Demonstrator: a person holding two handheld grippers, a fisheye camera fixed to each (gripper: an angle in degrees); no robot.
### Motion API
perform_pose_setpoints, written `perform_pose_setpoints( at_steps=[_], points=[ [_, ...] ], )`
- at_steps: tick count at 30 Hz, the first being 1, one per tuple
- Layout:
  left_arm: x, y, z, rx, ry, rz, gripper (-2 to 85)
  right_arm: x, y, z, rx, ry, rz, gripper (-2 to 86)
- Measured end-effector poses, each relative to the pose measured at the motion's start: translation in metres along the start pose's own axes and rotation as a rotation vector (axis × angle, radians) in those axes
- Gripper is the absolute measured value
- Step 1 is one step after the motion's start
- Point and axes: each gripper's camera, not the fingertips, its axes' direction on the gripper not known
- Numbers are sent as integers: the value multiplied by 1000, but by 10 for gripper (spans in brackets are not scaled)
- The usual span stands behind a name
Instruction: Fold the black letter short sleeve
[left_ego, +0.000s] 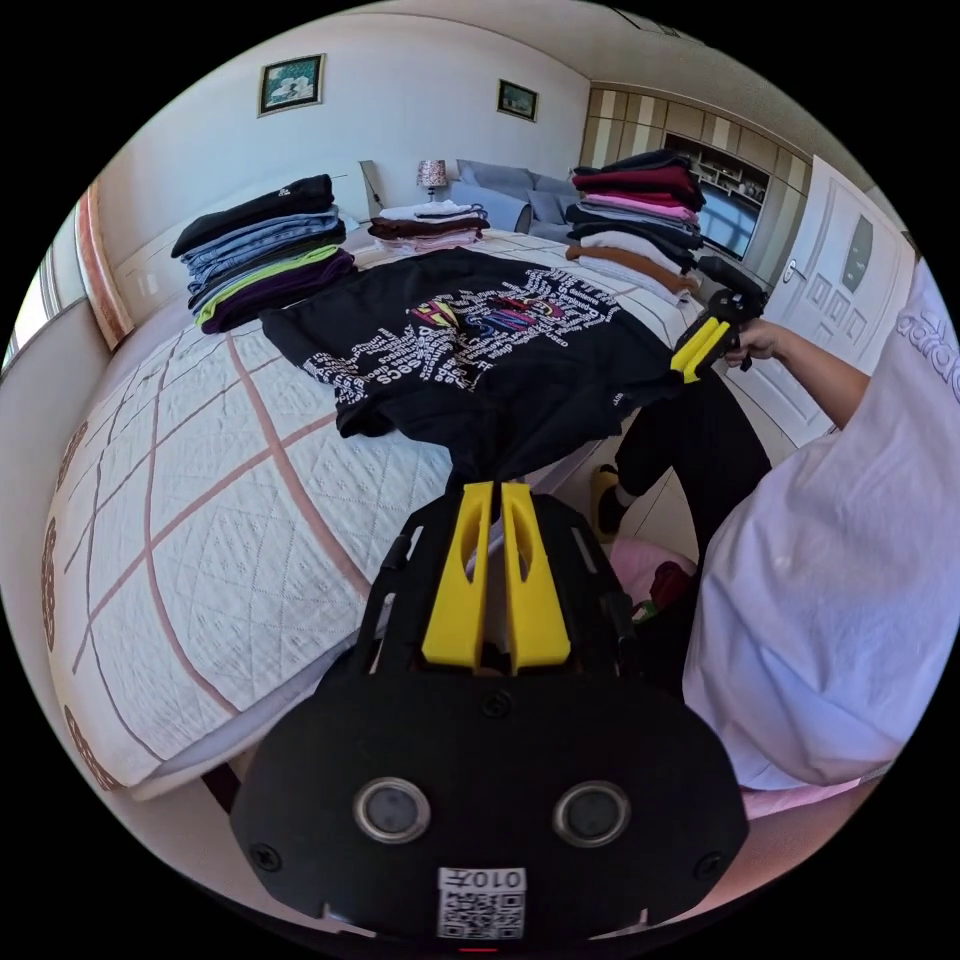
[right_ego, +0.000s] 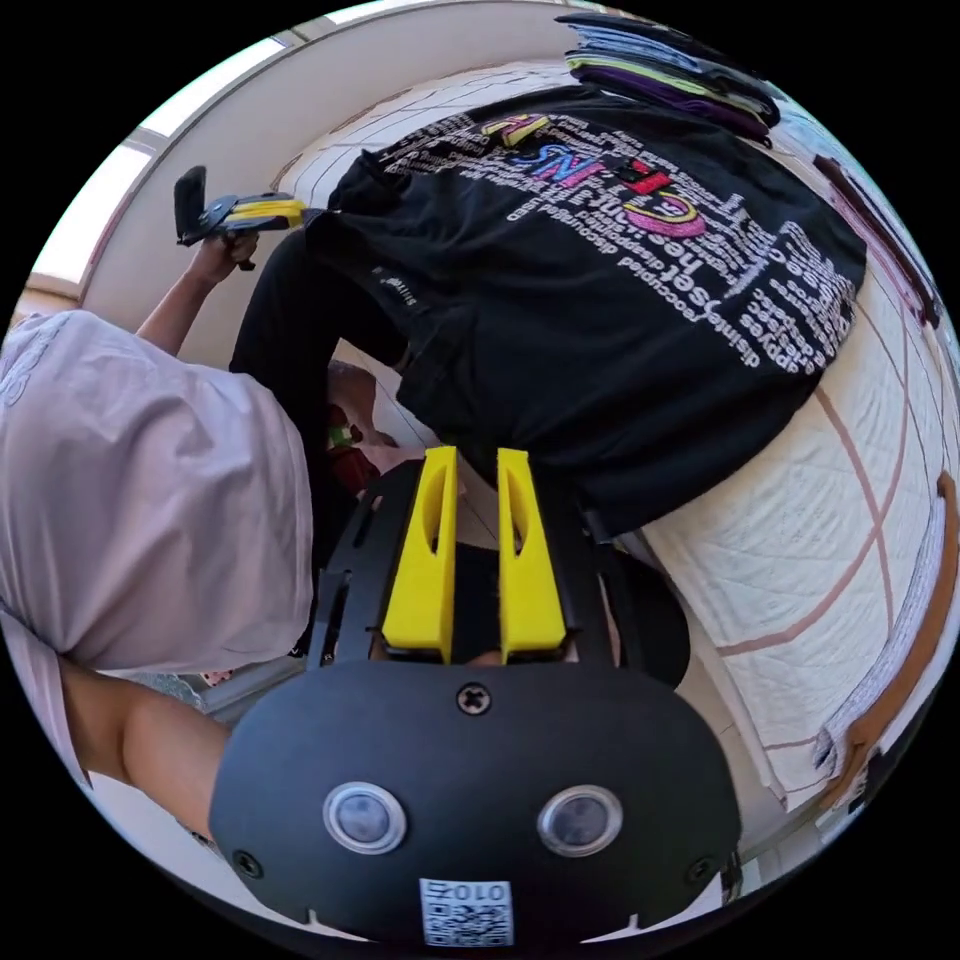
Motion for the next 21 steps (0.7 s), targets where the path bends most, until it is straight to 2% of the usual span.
perform_pose_setpoints(
  at_steps=[3, 5, 7, 9, 11, 13, 15, 19, 21],
  points=[
    [4, 1, -3, -54, -34, 53, -1, -33, -4, -6, -59, -48, -139, 64],
    [13, 6, -5, -95, 0, 125, -1, -50, -10, -7, -180, -216, -231, 54],
    [23, 14, -7, -138, 21, 170, -1, -55, -12, -12, -192, -124, -220, 55],
    [23, 20, -19, -86, 12, 150, -1, -61, -17, -30, -54, -96, -244, 63],
    [16, 22, -38, -2, 29, 108, 0, -73, -34, -53, 235, -68, -286, 93],
    [1, 24, -62, 79, 33, 83, 5, -82, -50, -56, 389, -30, -312, 118],
    [-9, 23, -73, 89, -71, 68, 14, -87, -72, -46, 421, 23, -317, 127],
    [-34, 7, -67, 41, -375, 134, 35, -85, -120, -10, 341, 46, -269, 133],
    [-52, 0, -53, 10, -396, 172, 37, -83, -130, 0, 336, 54, -242, 133]
  ],
)
